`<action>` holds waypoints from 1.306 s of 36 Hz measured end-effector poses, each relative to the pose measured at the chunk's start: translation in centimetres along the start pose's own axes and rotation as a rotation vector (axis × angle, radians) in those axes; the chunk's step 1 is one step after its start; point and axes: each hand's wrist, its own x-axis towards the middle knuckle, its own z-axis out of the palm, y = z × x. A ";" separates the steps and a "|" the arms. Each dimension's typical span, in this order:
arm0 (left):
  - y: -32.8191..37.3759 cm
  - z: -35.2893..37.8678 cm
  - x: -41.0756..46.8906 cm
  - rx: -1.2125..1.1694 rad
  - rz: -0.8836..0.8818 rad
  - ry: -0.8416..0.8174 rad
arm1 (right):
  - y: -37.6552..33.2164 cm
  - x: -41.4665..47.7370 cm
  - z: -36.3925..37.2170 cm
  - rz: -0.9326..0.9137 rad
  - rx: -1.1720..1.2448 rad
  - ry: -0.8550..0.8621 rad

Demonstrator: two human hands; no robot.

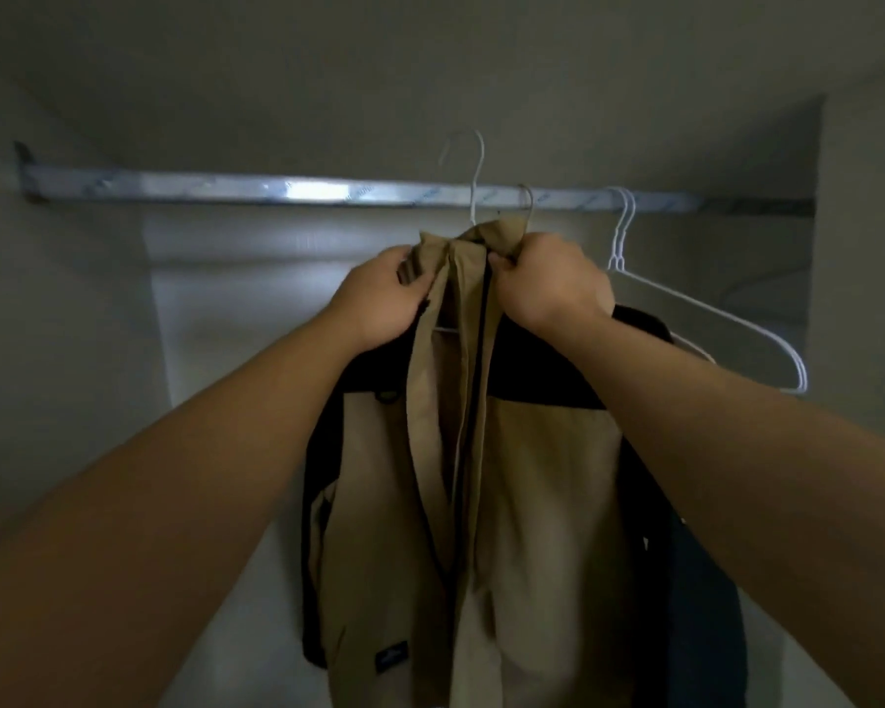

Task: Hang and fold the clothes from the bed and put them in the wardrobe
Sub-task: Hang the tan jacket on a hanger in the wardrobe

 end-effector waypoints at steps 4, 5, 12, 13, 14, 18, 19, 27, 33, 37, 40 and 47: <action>0.4 1.5 -0.2 -0.062 0.039 0.038 | -0.2 1.1 -0.1 0.004 -0.050 0.014; 0.4 1.8 -0.2 -0.068 0.040 0.042 | -0.2 1.3 -0.1 0.002 -0.057 0.011; 0.2 3.1 -0.6 -0.127 -0.060 -0.007 | -0.1 1.8 0.8 0.001 -0.147 -0.034; 0.1 3.1 -0.7 -0.128 -0.080 -0.019 | 0.1 1.8 1.1 0.001 -0.152 -0.041; -0.1 3.2 -0.8 -0.125 -0.100 -0.031 | 0.3 1.8 1.4 -0.002 -0.151 -0.055; -0.8 3.7 -1.5 -0.147 -0.149 -0.063 | 1.1 1.3 2.5 -0.045 -0.140 -0.149; -1.0 3.8 -1.6 -0.144 -0.148 -0.061 | 1.4 1.1 2.7 -0.059 -0.146 -0.156; -2.0 3.9 -2.4 -0.058 -0.098 0.024 | 2.6 0.5 3.2 -0.184 -0.173 -0.100; -2.9 2.5 -3.1 0.097 0.122 -0.021 | 3.5 -1.7 4.0 -0.432 -0.178 0.157; -2.7 2.2 -3.2 0.120 0.155 -0.066 | 3.0 -2.6 4.1 -0.616 -0.329 0.208; -2.5 2.6 -3.6 0.095 0.168 -0.038 | 2.9 -3.3 4.5 -0.670 -0.338 0.206; -3.5 4.7 -5.0 -0.081 0.059 0.161 | 3.6 -6.6 5.7 -0.609 -0.316 0.296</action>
